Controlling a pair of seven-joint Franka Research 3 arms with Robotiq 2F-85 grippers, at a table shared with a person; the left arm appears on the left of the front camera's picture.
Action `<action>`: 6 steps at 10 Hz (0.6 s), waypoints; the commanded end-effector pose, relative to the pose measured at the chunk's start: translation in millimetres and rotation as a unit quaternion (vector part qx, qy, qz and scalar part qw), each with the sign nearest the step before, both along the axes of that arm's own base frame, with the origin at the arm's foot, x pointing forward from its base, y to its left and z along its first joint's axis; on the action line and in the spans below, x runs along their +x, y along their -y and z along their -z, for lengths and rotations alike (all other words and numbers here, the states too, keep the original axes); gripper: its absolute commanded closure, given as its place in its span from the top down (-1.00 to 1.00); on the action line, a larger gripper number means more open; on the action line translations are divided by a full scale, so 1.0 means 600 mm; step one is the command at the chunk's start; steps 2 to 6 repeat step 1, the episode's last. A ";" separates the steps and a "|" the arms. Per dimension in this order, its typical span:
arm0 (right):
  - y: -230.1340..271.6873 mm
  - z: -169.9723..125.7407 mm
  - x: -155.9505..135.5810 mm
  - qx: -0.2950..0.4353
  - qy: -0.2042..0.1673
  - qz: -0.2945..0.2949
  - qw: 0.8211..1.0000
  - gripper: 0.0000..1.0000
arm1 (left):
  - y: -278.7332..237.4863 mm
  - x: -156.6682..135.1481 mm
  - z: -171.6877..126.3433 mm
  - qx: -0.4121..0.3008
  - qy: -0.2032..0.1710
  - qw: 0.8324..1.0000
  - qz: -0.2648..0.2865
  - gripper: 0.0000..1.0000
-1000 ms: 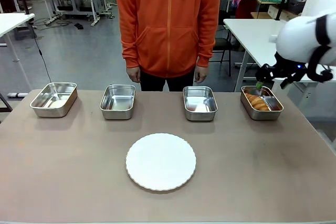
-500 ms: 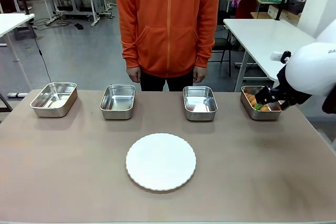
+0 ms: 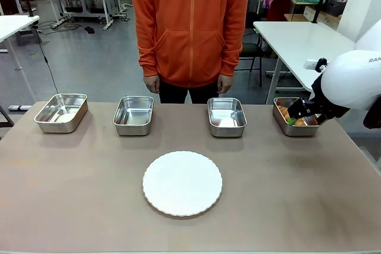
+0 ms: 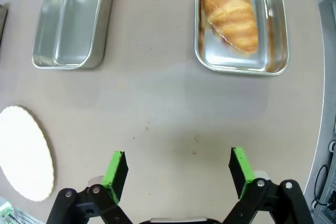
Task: Place the bread in the container.
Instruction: Place the Butter Roll into the Airtight Container indicated by the human.
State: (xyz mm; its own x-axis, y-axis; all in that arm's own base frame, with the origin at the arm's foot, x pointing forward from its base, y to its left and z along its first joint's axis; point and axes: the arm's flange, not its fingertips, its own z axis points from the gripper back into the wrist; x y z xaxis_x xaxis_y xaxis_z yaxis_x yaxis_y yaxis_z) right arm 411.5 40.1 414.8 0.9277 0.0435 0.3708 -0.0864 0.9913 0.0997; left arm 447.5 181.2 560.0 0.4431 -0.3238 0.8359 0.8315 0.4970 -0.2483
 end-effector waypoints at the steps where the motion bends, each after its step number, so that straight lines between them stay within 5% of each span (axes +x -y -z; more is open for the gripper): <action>1: 0.001 -0.004 -0.003 0.006 0.000 0.004 1.000 1.00 | 0.001 -0.002 -0.001 -0.001 0.005 1.000 0.006 1.00; 6: 0.001 -0.004 -0.003 0.006 0.000 0.004 1.000 1.00 | 0.001 -0.002 -0.001 -0.001 0.005 1.000 0.006 1.00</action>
